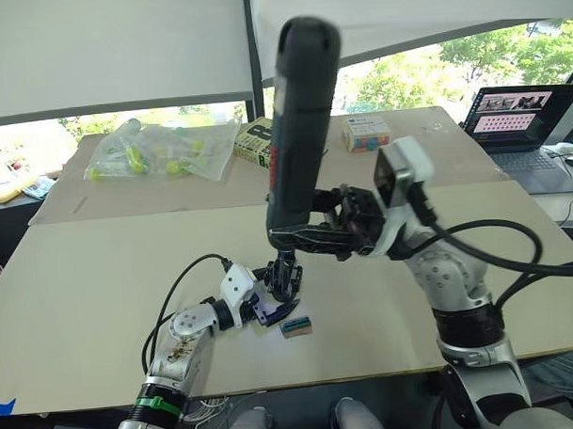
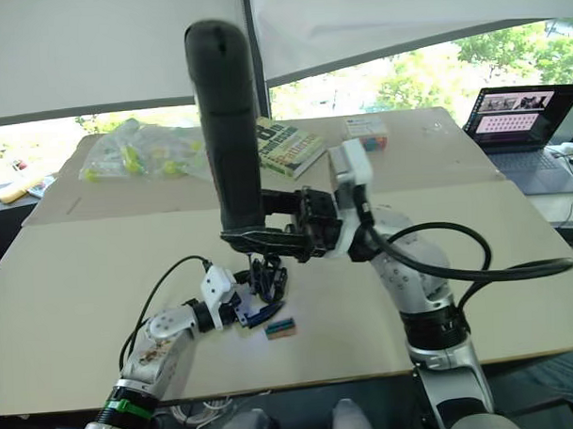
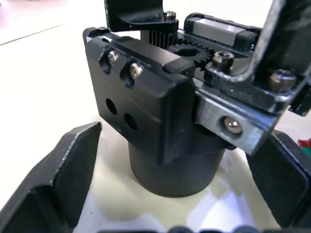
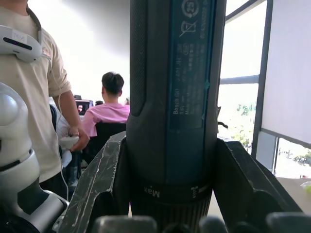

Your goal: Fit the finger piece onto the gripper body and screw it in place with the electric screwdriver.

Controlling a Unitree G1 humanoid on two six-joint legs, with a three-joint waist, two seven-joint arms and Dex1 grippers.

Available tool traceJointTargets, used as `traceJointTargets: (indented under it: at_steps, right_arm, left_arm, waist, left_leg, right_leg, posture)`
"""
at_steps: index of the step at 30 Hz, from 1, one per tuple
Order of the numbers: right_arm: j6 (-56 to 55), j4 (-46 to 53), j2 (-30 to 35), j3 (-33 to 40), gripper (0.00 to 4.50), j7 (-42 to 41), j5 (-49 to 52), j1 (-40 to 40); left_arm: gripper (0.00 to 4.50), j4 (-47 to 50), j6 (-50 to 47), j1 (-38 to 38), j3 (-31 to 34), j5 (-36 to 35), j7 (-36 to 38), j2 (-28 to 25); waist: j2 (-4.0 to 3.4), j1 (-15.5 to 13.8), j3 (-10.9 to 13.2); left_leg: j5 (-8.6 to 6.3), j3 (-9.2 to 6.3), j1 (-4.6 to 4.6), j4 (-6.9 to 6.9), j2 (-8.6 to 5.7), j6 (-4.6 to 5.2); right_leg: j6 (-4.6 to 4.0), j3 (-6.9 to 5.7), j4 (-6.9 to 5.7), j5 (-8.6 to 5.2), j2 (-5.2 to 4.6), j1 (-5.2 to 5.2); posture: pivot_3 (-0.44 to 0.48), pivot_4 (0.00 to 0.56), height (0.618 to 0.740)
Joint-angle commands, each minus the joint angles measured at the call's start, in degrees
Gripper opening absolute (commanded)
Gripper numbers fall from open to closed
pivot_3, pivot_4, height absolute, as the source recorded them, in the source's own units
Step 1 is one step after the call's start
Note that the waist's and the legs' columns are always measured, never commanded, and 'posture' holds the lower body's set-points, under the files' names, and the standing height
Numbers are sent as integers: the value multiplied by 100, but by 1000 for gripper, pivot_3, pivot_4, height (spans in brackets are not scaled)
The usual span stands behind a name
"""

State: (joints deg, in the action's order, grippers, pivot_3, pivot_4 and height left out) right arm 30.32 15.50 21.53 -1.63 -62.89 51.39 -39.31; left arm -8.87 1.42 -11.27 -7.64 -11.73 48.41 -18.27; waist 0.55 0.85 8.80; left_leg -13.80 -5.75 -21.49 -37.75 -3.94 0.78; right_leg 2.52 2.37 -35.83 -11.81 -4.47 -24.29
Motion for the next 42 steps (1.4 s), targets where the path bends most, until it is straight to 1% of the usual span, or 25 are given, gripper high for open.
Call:
traceJointTargets:
  at_steps: [1, 4, 5, 7, 9, 10, 11, 13, 14, 17, 21, 23, 26, 29, 30, 34, 35, 38, 42]
  right_arm:
    - [602, 304, 693, 769, 1948, 56, 817, -338]
    - [1162, -189, 1682, 1107, 1948, -186, 871, -364]
    - [1263, -329, 1894, 1141, 1948, -257, 843, -362]
    - [1457, -903, 2523, 1081, 1948, -576, 522, -375]
    - [1833, -1578, 3361, 611, 1948, -952, -86, -428]
    - [1911, -1830, 3671, 321, 1948, -1137, -408, -466]
    - [2049, -2109, 3955, -93, 1948, -1174, -851, -577]
    - [2078, -2527, 4274, -929, 1948, -1153, -1827, -833]
    - [2043, -2819, 4300, -1285, 1948, -1164, -2254, -971]
    - [1859, -3677, 4143, -2002, 1948, -1322, -3146, -1286]
    - [1721, -4756, 3804, -2938, 1948, -1299, -4432, -1678]
    - [1497, -5253, 3565, -2996, 1948, -1240, -4731, -1832]
    - [1270, -5718, 3342, -2957, 1948, -1331, -5013, -1978]
    - [1042, -5974, 3222, -2908, 1948, -1480, -5222, -2026]
    - [948, -6021, 3208, -2886, 2982, -1535, -5280, -2031]
    - [678, -6202, 3222, -2687, 4388, -1677, -5420, -2152]
    - [623, -6254, 3221, -2623, 4468, -1674, -5446, -2202]
    - [311, -6292, 3387, -2412, 4468, -1771, -5502, -2320]
    - [25, -6181, 3648, -1916, 4468, -2018, -5351, -2441]
  left_arm:
    - [4478, 397, -46, 427, 310, -264, 168, -336]
    - [4478, 865, -19, 890, 705, -720, 540, -756]
    - [4478, 951, -16, 989, 788, -826, 625, -860]
    - [4478, 1099, 162, 1249, 1149, -1139, 975, -1178]
    - [4478, 1482, -160, 1430, 1630, -1822, 1293, -1479]
    - [4478, 1657, -332, 1476, 1801, -2106, 1438, -1625]
    - [4478, 1781, -441, 1520, 1947, -2290, 1613, -1815]
    - [4478, 1837, -541, 1557, 2150, -2451, 1835, -2090]
    - [4478, 1779, -582, 1561, 2258, -2486, 1904, -2206]
    - [4478, 1535, -636, 1521, 2467, -2506, 2035, -2395]
    - [4478, 1430, -750, 1507, 2511, -2528, 2216, -2551]
    - [4478, 1498, -797, 1518, 2560, -2569, 2213, -2558]
    - [4478, 1537, -829, 1493, 2590, -2544, 2200, -2547]
    - [4478, 1535, -950, 1439, 2578, -2531, 2161, -2578]
    - [4500, 1518, -1014, 1392, 2553, -2511, 2142, -2603]
    - [4500, 1402, -1254, 1105, 2525, -2441, 2046, -2670]
    - [4500, 1365, -1296, 1034, 2527, -2417, 2028, -2695]
    - [4500, 1239, -1487, 859, 2569, -2312, 1847, -2833]
    - [4500, 1196, -1407, 883, 2644, -2065, 1696, -2951]
  waist:
    - [4, 20, 7]
    - [7, 27, 12]
    - [9, 17, 16]
    - [10, -1, 32]
    - [9, -16, 63]
    - [10, -32, 68]
    - [12, -47, 72]
    - [9, -43, 77]
    - [7, -35, 78]
    - [-6, 15, 98]
    - [-7, 32, 103]
    - [-7, 35, 104]
    - [-3, 27, 106]
    - [0, 16, 106]
    - [1, 16, 106]
    - [4, -1, 105]
    - [4, -2, 106]
    - [3, 5, 106]
    - [1, 20, 107]
  left_leg:
    - [0, 0, -7, 0, 2, 0]
    - [-6, 1, -22, 1, 12, 4]
    - [-9, 2, -29, 1, 16, 6]
    - [-10, 2, -38, 1, 21, 8]
    - [-10, 8, -54, -4, 23, 8]
    - [-10, 12, -63, -7, 25, 8]
    - [-9, 13, -72, -8, 26, 9]
    - [-9, 18, -91, -10, 30, 9]
    - [-9, 27, -99, -9, 31, 9]
    - [-13, 46, -114, -6, 32, 14]
    - [-16, 68, -153, -6, 33, 16]
    - [-15, 87, -187, -8, 32, 15]
    - [-18, 106, -175, -9, 40, 15]
    - [-15, 107, -167, -12, 47, 13]
    - [-13, 109, -165, -12, 48, 13]
    - [-6, 112, -154, -14, 49, 12]
    - [-5, 113, -154, -14, 48, 12]
    - [-3, 117, -157, -14, 48, 10]
    - [-4, 124, -164, -14, 49, 11]
  right_leg:
    - [-1, 0, 3, 0, 1, -5]
    - [-20, -2, 8, 9, 3, -17]
    - [-24, -5, 9, 8, 4, -22]
    - [-29, -9, 17, 6, 3, -26]
    - [-31, -14, 29, 5, 2, -32]
    - [-33, -15, 37, 8, 1, -38]
    - [-34, -18, 43, 9, -2, -42]
    - [-37, -25, 61, 16, -1, -59]
    - [-37, -23, 63, 19, -1, -71]
    - [-39, -12, 66, 21, 1, -90]
    - [-41, -1, 54, 26, 3, -145]
    - [-41, 4, 39, 37, -3, -196]
    - [-43, 4, 42, 55, -4, -192]
    - [-42, 3, 58, 77, 5, -177]
    - [-42, 3, 62, 84, 7, -175]
    - [-40, 1, 62, 94, 9, -164]
    - [-40, 1, 61, 95, 9, -164]
    - [-40, -1, 55, 95, 9, -174]
    - [-41, 0, 52, 96, 6, -187]
  posture:
    - [0, 150, 740]
    - [0, 150, 740]
    - [0, 150, 740]
    - [0, 150, 740]
    - [0, 150, 740]
    - [0, 150, 740]
    - [0, 150, 740]
    - [0, 150, 740]
    - [0, 150, 740]
    - [0, 150, 740]
    - [0, 150, 740]
    - [0, 150, 740]
    - [0, 150, 740]
    - [0, 150, 740]
    - [0, 150, 740]
    - [0, 150, 740]
    - [0, 150, 740]
    - [0, 150, 740]
    - [0, 150, 740]
